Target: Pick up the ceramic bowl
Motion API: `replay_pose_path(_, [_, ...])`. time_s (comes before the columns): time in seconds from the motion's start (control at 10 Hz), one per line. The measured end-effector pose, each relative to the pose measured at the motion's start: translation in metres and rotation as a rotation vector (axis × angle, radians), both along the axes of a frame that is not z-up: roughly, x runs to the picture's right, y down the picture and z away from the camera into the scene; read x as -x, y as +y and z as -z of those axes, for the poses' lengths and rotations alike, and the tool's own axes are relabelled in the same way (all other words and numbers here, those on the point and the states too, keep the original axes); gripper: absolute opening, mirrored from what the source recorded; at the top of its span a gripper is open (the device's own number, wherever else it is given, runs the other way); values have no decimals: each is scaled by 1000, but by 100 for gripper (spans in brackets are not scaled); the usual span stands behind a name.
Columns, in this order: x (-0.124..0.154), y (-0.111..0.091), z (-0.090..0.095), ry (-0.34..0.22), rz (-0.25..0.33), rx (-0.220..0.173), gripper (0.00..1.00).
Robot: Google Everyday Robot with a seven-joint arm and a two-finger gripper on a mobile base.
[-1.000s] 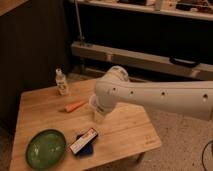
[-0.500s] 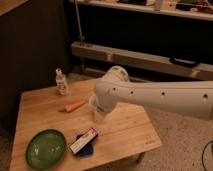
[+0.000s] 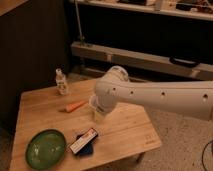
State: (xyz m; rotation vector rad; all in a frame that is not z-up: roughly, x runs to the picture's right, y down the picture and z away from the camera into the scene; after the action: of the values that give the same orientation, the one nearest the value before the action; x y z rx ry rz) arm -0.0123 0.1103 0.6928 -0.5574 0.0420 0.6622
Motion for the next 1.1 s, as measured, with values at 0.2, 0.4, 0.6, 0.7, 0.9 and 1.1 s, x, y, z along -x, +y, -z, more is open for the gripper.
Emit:
replay_pose_path(0.2, [0, 0, 0, 0, 0, 0, 65])
replay_pose_path(0.4, [0, 0, 0, 0, 0, 0, 65])
replay_pose_path(0.6, [1, -1, 0, 0, -8, 6, 65])
replay_pose_path(0.7, [1, -7, 3, 12, -50, 19, 65])
replay_pose_path(0.9, [1, -20, 13, 77, -215, 59, 65])
replay_pose_path(1.1, [-2, -36, 19, 106, -417, 142, 65])
